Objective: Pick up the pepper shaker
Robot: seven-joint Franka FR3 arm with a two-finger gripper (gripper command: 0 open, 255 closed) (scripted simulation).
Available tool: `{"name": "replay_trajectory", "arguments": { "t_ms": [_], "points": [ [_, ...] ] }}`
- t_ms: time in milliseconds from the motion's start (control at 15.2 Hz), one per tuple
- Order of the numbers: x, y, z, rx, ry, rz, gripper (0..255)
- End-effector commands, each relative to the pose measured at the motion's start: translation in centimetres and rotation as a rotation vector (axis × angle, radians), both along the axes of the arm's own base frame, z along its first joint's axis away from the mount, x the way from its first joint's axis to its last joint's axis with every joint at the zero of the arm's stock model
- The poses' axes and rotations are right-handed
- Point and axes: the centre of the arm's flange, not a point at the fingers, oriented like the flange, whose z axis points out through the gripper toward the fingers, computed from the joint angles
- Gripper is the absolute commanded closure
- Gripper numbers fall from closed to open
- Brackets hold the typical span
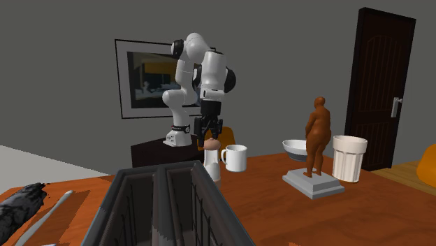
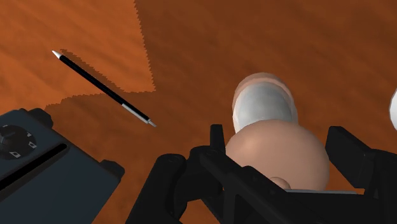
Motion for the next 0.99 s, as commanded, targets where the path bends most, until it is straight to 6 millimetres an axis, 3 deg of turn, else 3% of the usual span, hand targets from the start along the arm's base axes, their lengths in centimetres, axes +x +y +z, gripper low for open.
{"name": "replay_trajectory", "arguments": {
  "t_ms": [0,264,924],
  "points": [
    [0.0,0.1,-0.1,0.001,0.002,0.000,255],
    [0.0,0.0,-0.1,0.001,0.002,0.000,255],
    [0.0,0.0,5.2,0.001,0.002,0.000,255]
  ]
}}
